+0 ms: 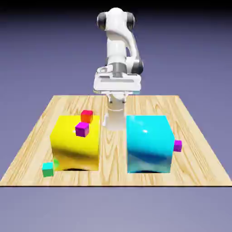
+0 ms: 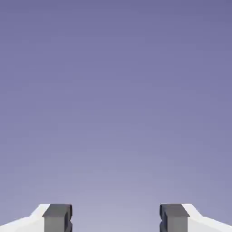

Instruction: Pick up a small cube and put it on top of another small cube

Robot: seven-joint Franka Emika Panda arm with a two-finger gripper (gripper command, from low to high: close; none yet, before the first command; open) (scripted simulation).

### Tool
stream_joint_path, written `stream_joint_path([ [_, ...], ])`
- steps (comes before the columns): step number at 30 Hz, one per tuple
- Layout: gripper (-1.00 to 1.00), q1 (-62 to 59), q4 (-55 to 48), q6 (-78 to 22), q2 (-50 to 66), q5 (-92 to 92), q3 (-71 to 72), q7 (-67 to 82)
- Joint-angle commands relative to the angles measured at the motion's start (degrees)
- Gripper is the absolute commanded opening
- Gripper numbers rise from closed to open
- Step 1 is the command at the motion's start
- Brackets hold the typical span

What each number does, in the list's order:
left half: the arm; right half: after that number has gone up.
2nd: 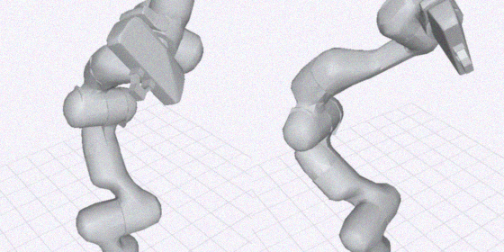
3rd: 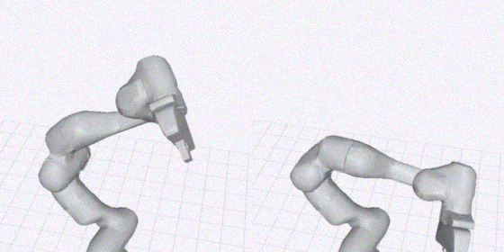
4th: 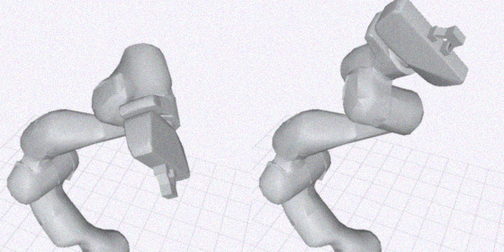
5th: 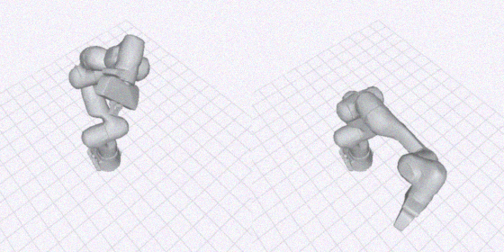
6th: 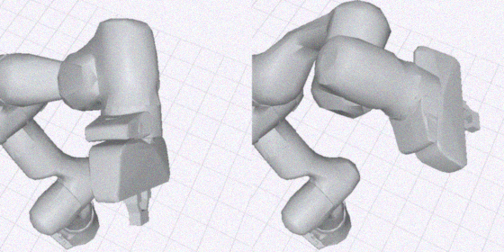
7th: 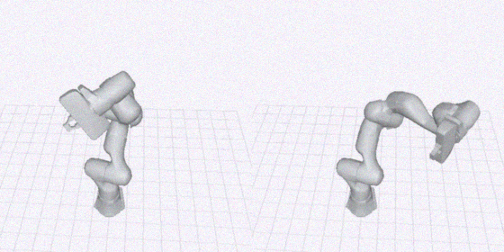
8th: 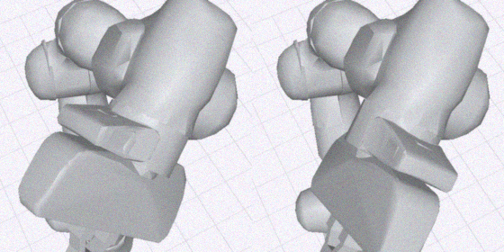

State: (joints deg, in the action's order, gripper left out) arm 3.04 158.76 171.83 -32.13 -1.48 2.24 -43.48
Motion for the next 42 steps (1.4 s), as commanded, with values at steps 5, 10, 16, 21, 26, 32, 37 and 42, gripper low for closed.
stream_joint_path([
  [5,0.0,4.6,-6.7,-9.9,10.3,-5.8,7.8,-0.7],
  [10,0.0,9.0,-13.3,-19.7,20.7,-11.5,15.5,-1.3],
  [16,0.0,13.2,-20.2,-30.7,33.1,-17.7,23.7,-1.5],
  [21,0.0,15.4,-24.8,-38.7,43.5,-22.1,29.4,-1.0],
  [26,0.0,17.6,-29.4,-46.8,53.9,-26.5,35.2,-0.6],
  [32,0.0,18.1,-27.6,-41.1,62.3,-32.7,30.0,-3.7],
  [37,-1.0,17.3,-28.0,-43.4,59.7,-30.1,31.9,-2.0],
  [42,-1.0,13.4,-28.2,-46.3,50.2,-31.7,36.9,-0.1],
])
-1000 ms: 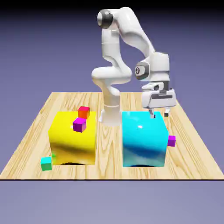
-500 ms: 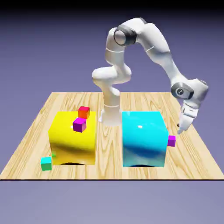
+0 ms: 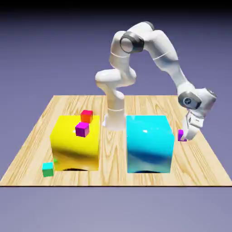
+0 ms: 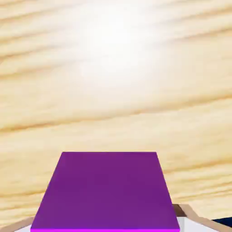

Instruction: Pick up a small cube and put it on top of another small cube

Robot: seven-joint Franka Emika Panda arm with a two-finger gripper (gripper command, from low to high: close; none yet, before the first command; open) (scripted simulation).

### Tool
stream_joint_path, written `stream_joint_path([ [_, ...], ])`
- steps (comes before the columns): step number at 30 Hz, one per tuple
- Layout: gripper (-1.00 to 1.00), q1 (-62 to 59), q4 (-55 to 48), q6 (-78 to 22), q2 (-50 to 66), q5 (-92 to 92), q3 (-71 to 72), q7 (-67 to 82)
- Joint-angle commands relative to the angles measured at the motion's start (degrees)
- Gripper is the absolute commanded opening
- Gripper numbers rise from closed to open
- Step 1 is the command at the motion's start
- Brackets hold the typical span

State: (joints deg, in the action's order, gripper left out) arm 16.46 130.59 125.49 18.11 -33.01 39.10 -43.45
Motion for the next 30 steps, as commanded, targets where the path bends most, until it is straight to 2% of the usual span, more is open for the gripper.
stream_joint_path([
  [1,-1.0,-1.1,-0.1,-0.4,-2.1,-1.2,-0.5,0.9],
  [7,-1.0,-8.0,-0.9,-3.0,-14.4,-7.2,-3.7,6.8],
  [18,-1.0,-14.9,-5.4,-14.0,-20.1,4.6,-26.6,28.5],
  [23,-1.0,-16.3,-7.3,-18.7,-19.3,12.2,-37.0,37.4],
  [27,-1.0,-19.5,-7.2,-22.5,-24.8,13.5,-45.3,47.0],
  [30,-1.0,-20.1,-5.3,-20.3,-24.7,13.2,-46.2,47.4],
])
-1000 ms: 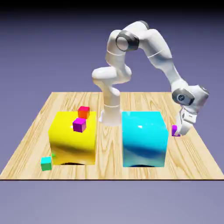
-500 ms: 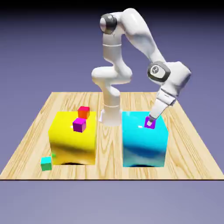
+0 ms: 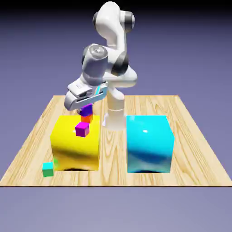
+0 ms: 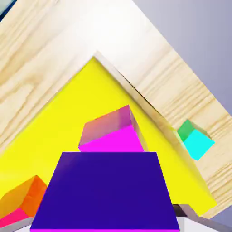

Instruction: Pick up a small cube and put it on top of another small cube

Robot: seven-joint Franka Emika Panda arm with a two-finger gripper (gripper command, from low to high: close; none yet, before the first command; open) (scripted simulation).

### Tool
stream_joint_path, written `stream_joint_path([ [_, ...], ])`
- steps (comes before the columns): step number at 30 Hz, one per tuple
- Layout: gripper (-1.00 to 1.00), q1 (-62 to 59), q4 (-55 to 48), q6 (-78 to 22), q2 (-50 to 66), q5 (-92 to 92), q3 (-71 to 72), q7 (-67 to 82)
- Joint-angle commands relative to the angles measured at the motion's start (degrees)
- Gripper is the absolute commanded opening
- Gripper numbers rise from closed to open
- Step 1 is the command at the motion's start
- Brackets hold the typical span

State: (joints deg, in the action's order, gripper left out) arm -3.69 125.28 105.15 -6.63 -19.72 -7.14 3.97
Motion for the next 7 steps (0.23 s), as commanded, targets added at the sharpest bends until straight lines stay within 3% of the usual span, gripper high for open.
stream_joint_path([
  [1,-1.0,-0.2,1.9,2.5,0.5,-0.5,-0.3,-0.3],
  [4,-1.0,-0.9,5.8,7.6,1.7,-1.3,-1.0,-1.0],
  [5,1.0,-0.9,5.8,7.6,1.7,-1.3,-1.0,-1.0],
  [7,1.0,-0.6,3.9,5.1,1.1,-0.9,-0.7,-0.7],
])
